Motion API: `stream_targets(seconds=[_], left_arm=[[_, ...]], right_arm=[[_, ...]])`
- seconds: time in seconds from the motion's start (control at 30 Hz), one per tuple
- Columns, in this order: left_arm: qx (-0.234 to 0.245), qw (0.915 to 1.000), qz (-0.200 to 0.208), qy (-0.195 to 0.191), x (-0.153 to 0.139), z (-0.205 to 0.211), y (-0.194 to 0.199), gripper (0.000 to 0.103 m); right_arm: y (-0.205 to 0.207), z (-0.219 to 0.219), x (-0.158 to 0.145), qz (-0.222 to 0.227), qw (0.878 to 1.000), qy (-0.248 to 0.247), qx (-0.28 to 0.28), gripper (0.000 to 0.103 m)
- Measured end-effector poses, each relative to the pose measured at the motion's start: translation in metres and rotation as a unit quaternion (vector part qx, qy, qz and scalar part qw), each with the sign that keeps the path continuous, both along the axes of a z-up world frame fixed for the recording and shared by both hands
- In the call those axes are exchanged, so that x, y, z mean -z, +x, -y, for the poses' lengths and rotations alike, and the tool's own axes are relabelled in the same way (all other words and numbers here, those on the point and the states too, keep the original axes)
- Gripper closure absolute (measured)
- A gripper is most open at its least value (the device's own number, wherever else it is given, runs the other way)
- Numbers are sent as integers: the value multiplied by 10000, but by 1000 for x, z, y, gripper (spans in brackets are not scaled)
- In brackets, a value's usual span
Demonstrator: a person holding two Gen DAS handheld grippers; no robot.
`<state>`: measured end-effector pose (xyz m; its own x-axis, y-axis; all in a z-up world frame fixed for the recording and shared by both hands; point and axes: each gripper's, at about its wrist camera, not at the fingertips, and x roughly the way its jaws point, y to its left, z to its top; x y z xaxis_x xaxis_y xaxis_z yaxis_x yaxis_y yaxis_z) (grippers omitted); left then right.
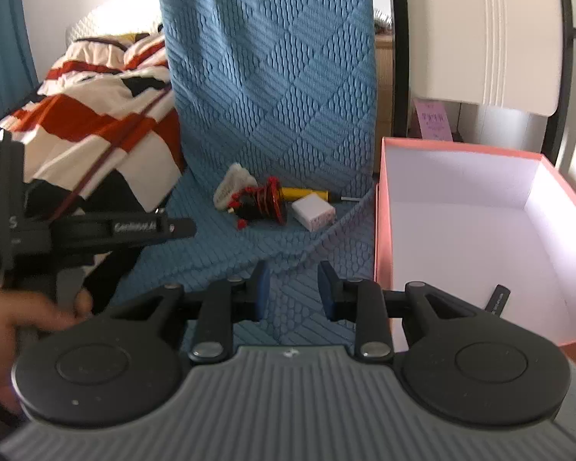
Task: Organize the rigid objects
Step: 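Move left tool to red spring toy while right tool moves to white cube charger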
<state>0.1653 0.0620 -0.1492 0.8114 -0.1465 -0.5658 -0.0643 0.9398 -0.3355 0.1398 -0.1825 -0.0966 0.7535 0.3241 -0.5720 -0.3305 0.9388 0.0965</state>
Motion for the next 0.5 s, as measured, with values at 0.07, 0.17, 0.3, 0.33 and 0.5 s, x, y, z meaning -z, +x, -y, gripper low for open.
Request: stream_targets(seconds=[0.07, 0.17, 0.3, 0.33, 0.5], left_arm=[[37, 10000, 7, 60, 3, -2, 1, 60], [41, 10000, 39, 36, 7, -7, 9, 60], [21, 9999, -106, -26, 18, -18, 22, 60], [-10, 9998, -173, -96, 19, -21, 26, 60], [2, 9994, -253, -216, 20, -38, 47, 60]], right_arm=[[6, -4, 5, -2, 10000, -23, -41, 73], [14, -10, 10, -6, 10000, -29, -68, 73], [26, -21, 16, -9, 9998, -29, -217, 73], [30, -24, 19, -10, 9997, -49, -251, 73], [55, -30, 30, -22, 9992, -138, -373, 73]])
